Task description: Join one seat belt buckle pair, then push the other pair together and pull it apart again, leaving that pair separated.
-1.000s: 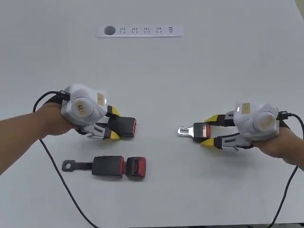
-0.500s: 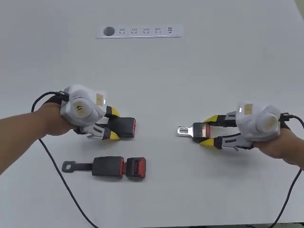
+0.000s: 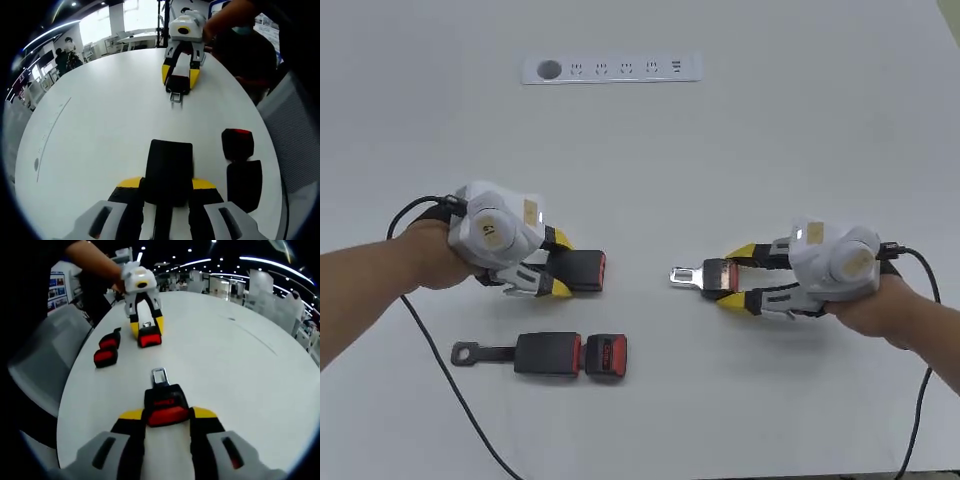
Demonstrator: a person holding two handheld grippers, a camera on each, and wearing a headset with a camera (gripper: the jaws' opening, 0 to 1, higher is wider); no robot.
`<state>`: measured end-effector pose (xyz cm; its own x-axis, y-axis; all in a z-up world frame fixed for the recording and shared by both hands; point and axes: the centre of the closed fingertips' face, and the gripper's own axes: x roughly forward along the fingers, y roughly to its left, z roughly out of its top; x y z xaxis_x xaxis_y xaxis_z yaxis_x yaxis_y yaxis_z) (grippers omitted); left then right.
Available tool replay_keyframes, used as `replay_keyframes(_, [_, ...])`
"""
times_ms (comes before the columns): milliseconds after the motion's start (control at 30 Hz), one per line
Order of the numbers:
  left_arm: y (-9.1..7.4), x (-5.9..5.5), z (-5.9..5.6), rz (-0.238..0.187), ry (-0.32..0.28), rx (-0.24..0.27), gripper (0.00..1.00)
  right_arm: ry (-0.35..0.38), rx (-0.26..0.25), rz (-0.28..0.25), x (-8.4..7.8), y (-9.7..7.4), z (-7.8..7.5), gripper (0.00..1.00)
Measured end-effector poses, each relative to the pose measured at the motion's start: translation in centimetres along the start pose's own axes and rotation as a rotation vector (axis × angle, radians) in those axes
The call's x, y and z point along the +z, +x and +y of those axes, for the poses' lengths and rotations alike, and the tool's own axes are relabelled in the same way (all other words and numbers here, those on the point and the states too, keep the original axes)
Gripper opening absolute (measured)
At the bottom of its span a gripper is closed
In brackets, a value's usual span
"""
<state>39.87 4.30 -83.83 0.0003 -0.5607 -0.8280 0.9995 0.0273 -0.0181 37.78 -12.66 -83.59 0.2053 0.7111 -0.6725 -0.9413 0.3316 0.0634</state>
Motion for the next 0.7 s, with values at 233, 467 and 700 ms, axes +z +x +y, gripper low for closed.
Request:
replay_keyframes(233, [0.0, 0.1, 0.0, 0.005, -0.003, 0.001, 0.35, 0.002, -0.008, -0.009, 1.1, 1.6, -0.2, 0.35])
replay_keyframes(467, [0.0, 0.1, 0.0, 0.007, -0.002, 0.002, 0.35, 0.003, -0.012, -0.021, 2.4, 3.4, -0.1, 0.35])
replay_keyframes(700, [0.0, 0.0, 0.0, 0.015, -0.002, 0.001, 0.35, -0.006, -0.004, -0.014, 3.8, 5.1, 0.5, 0.35])
